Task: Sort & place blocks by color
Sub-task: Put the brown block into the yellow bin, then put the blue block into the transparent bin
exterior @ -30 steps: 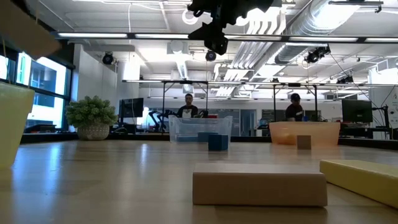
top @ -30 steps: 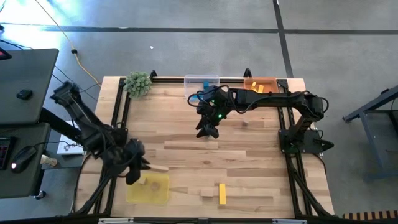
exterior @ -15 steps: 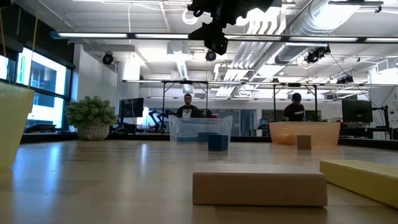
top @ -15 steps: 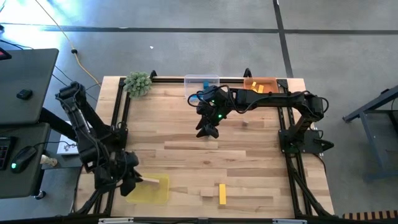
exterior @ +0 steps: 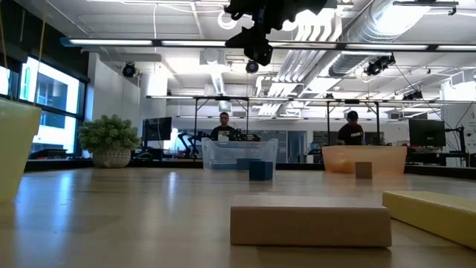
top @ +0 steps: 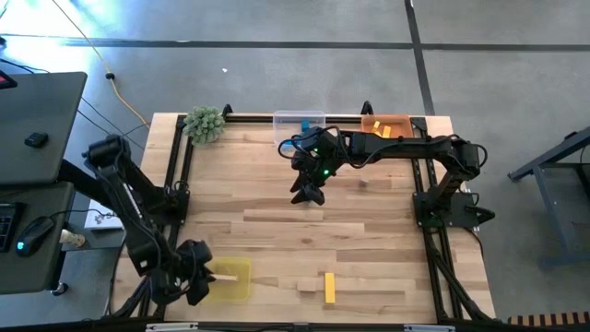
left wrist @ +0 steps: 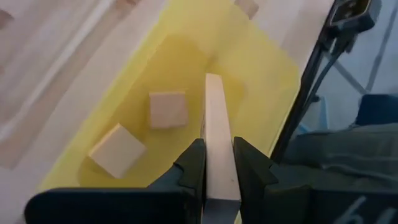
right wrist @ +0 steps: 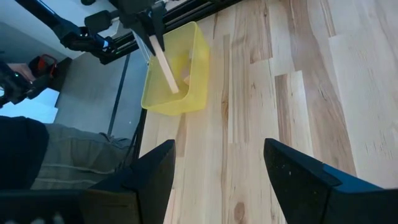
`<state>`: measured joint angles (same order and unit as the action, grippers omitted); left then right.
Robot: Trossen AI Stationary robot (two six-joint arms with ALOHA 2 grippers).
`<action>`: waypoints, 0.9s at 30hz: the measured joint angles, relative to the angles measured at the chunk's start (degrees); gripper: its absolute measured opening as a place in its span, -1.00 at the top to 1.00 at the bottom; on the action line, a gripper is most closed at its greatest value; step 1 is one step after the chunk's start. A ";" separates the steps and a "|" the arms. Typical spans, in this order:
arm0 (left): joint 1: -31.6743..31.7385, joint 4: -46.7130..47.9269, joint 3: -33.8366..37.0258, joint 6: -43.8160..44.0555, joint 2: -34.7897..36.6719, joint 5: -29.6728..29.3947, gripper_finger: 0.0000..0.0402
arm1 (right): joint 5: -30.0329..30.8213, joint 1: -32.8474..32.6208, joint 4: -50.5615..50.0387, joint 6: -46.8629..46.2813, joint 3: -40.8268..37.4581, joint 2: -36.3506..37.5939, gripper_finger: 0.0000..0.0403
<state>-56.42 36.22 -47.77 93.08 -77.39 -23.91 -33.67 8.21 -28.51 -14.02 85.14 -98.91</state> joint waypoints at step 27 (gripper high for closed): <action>2.09 -0.04 0.00 -1.29 2.00 -0.84 0.24 | 2.18 0.00 -5.21 1.83 0.00 -0.02 -0.16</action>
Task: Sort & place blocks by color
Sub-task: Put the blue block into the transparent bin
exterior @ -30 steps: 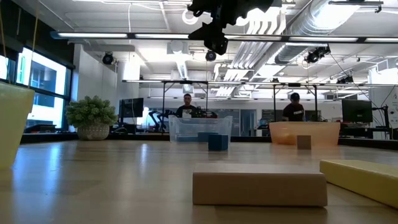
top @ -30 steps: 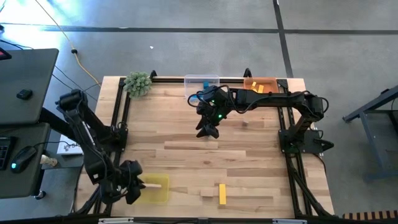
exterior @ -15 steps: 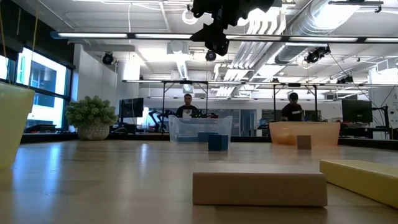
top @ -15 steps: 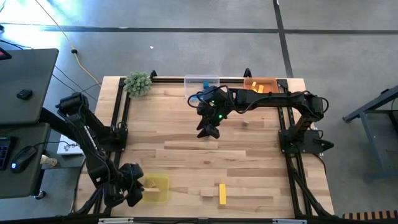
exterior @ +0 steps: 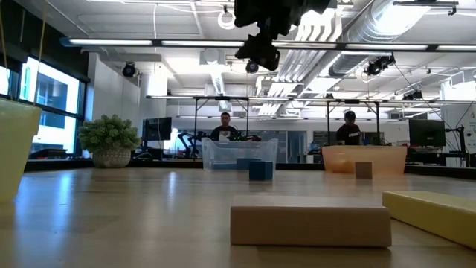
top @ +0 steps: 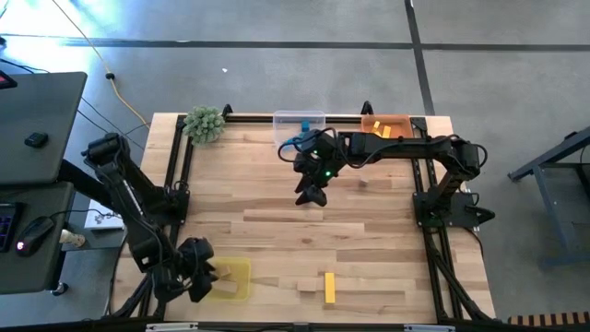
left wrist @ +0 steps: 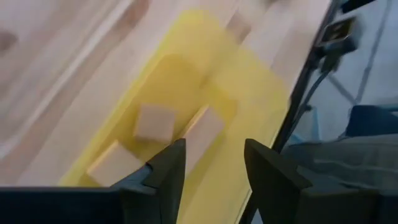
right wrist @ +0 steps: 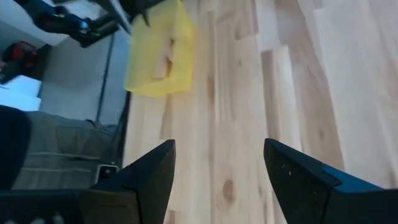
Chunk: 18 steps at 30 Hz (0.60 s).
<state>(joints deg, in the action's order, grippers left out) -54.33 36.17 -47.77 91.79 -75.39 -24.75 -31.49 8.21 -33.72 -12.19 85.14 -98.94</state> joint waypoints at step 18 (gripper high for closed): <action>18.50 -0.01 -0.04 -36.49 19.90 -13.62 0.23 | 21.38 0.00 -5.18 0.55 -0.02 0.00 -0.16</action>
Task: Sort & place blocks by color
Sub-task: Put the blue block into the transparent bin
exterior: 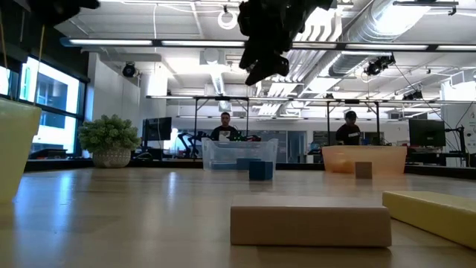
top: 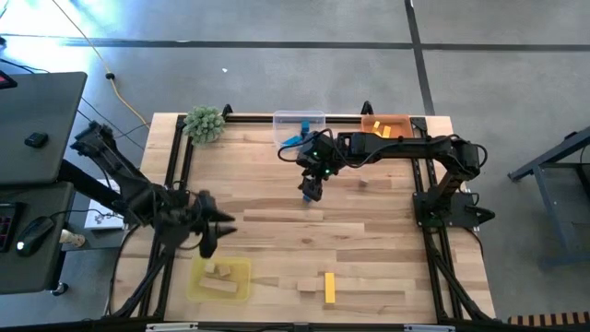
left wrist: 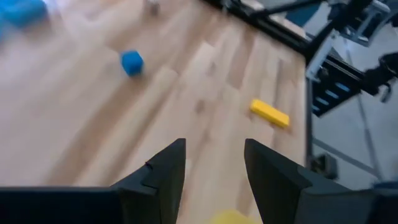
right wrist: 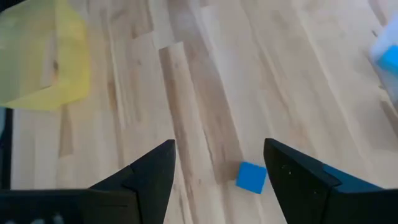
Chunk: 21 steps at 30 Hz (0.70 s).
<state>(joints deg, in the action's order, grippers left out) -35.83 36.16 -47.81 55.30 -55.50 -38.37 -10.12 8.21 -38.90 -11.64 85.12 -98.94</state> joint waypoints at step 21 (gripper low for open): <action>23.57 0.10 -0.03 -33.81 11.23 3.65 0.23 | 6.97 -4.26 -9.95 -12.32 -0.89 -0.57 -0.16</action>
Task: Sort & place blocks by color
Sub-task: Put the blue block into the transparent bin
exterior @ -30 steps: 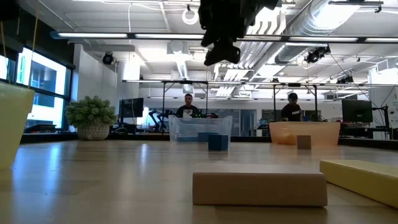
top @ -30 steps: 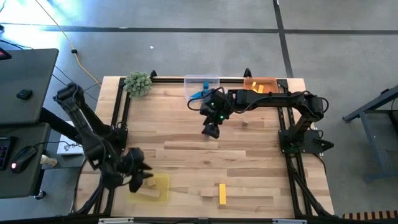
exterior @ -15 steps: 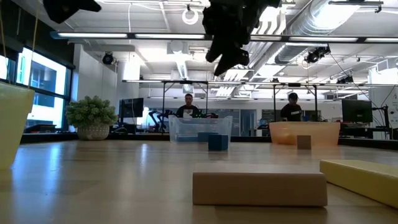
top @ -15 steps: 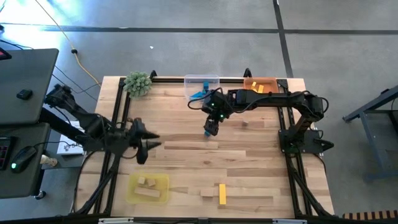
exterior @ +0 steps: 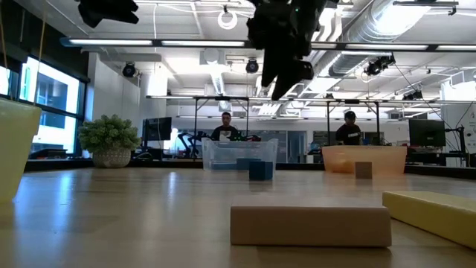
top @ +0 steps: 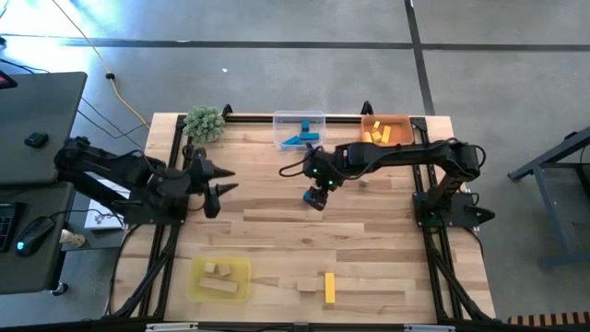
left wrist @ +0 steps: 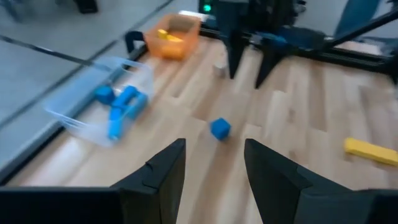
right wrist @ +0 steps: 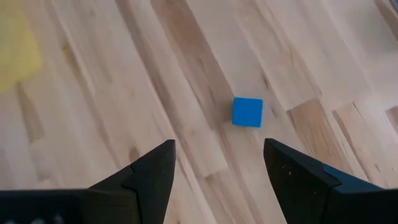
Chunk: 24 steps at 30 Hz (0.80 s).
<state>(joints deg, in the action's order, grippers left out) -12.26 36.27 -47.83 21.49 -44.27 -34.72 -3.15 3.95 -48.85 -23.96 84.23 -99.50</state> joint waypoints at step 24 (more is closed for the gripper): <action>18.69 0.40 0.00 -19.45 0.96 2.08 0.23 | 6.55 0.17 10.88 -0.05 -3.15 -12.08 -0.16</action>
<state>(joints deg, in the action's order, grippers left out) 6.43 36.67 -47.83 2.05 -43.31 -32.64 3.40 4.12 -37.97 -24.01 81.08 -111.58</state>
